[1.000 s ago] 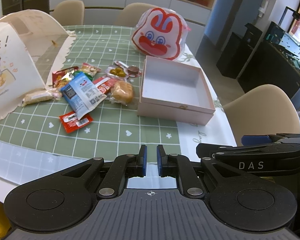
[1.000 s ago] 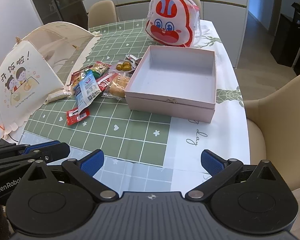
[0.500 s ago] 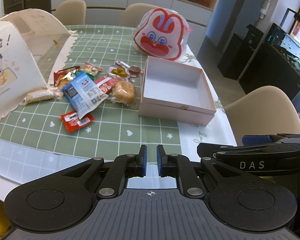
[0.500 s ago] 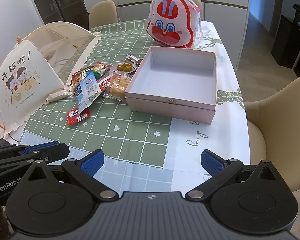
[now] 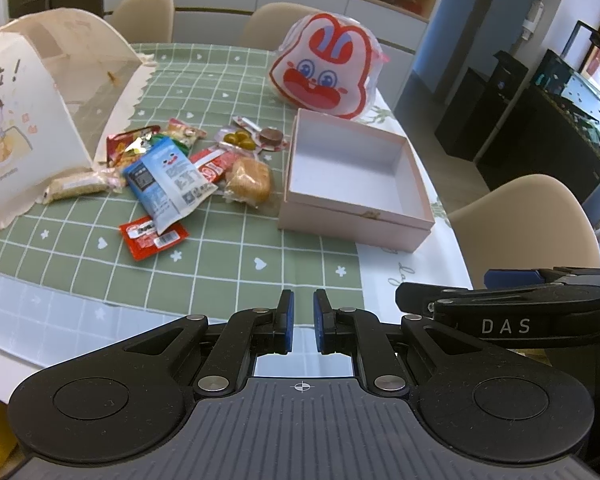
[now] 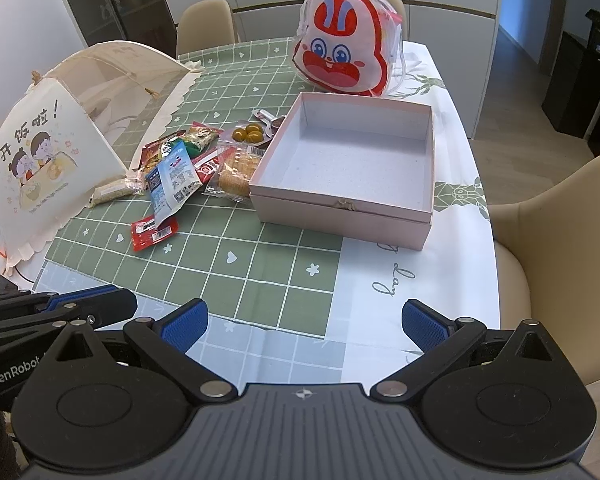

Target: Organize snacks

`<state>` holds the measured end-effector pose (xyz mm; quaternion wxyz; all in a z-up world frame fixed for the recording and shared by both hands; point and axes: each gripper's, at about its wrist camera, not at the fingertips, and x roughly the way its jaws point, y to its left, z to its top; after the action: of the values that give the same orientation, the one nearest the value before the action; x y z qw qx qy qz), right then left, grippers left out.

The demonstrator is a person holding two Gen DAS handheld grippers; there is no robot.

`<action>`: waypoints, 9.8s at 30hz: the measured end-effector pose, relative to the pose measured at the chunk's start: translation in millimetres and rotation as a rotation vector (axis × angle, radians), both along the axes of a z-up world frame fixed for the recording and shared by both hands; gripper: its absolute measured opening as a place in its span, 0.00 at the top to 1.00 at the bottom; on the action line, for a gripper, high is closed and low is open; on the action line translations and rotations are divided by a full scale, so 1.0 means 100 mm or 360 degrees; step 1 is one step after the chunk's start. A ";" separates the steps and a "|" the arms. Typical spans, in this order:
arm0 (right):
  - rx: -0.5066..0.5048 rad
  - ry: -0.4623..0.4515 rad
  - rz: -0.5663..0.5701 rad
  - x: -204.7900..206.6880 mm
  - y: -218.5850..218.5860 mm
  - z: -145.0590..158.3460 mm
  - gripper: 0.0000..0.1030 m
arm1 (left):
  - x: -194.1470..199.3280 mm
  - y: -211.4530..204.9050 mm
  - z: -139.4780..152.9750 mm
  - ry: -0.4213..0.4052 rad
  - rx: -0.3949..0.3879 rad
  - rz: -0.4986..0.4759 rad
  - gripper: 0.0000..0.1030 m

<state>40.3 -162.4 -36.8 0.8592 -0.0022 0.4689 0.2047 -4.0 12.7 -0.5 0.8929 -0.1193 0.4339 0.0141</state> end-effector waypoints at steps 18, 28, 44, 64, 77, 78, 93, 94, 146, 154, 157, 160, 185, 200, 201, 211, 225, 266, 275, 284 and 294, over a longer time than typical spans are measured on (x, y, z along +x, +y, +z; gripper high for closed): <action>-0.0037 -0.0278 0.0541 0.37 1.42 -0.58 0.00 | 0.62 2.14 -0.76 -0.0137 0.0105 0.0242 0.83; -0.0125 -0.0100 0.0608 0.51 1.93 -0.86 0.42 | 1.57 3.10 -1.04 -0.0053 0.0336 -0.0167 0.83; -0.0040 0.0100 0.0480 0.57 1.90 -1.18 0.15 | 1.31 2.74 -1.16 0.0163 0.0486 -0.0858 0.73; -0.0125 0.0071 0.0550 0.46 2.04 -1.25 0.01 | 1.85 2.71 -1.25 0.0049 0.0304 -0.0358 0.68; -0.0116 -0.0093 0.0535 0.35 2.05 -1.09 0.05 | 1.31 2.61 -1.20 0.0178 0.0206 -0.0393 0.69; -0.0106 -0.0091 0.0529 0.36 2.04 -1.08 0.05 | 1.28 2.59 -1.21 0.0179 0.0212 -0.0389 0.69; -0.0103 -0.0237 0.0559 0.47 2.33 -1.02 0.05 | 1.19 2.56 -1.26 0.0179 0.0023 -0.0167 0.68; -0.0100 -0.0236 0.0555 0.51 2.38 -1.02 0.05 | 1.07 2.55 -1.23 0.0166 0.0000 -0.0142 0.68; -0.0012 -0.0553 -0.0091 -0.06 -0.76 -0.02 0.53 | 2.48 -0.44 -1.08 -0.0082 -0.0228 -0.0240 0.67; 0.0027 -0.0497 -0.0014 0.59 -0.53 -0.09 0.53 | 1.45 0.10 -0.75 -0.0147 -0.0301 -0.0264 0.67; -0.0005 -0.0403 -0.0004 1.08 -0.28 -0.24 0.53 | 1.12 0.37 -0.92 -0.0069 -0.0322 -0.0142 0.67; -0.0115 -0.0321 0.0015 1.50 -0.02 -0.45 0.53 | 0.82 0.65 -1.03 -0.0017 -0.0338 0.0029 0.67; 0.0026 -0.0168 0.0409 1.72 1.95 -0.28 0.32 | 0.87 2.54 -1.24 -0.0125 -0.0460 0.0413 0.67; -0.0125 -0.0177 0.0716 2.78 3.79 -0.93 0.27 | 0.20 2.83 -1.24 -0.0086 -0.0520 0.0414 0.67; -0.0115 -0.0155 0.0733 2.86 3.82 -0.96 0.25 | 0.15 2.85 -1.26 -0.0083 -0.0530 0.0436 0.67; -0.0177 -0.0001 0.0907 2.56 3.85 -1.02 0.46 | 0.06 2.97 -1.33 -0.0060 -0.0581 0.0505 0.68; -0.0191 -0.0206 0.0540 2.93 3.14 -0.90 0.19 | 0.11 2.87 -1.37 -0.0034 -0.0597 0.0469 0.68; 0.0069 -0.0023 0.0541 0.90 1.90 -0.90 0.76 | 0.40 2.38 -1.53 0.0027 -0.0688 0.0468 0.68; 0.0113 0.0132 0.0571 0.90 1.90 -1.14 0.77 | 0.51 2.13 -1.34 -0.0025 -0.0848 0.0239 0.67; 0.0151 0.0091 0.0620 0.68 1.65 -1.13 0.77 | 0.94 1.61 -1.27 0.0093 -0.0378 0.0096 0.64; 0.0019 -0.0263 0.0544 0.39 1.12 -0.75 0.27 | 0.89 1.42 -1.30 0.0121 -0.0321 -0.0021 0.80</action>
<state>79.8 -50.6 -112.2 0.8476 -0.0935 0.3883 0.3495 84.9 154.3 -130.9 0.8594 -0.2051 0.4674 -0.0310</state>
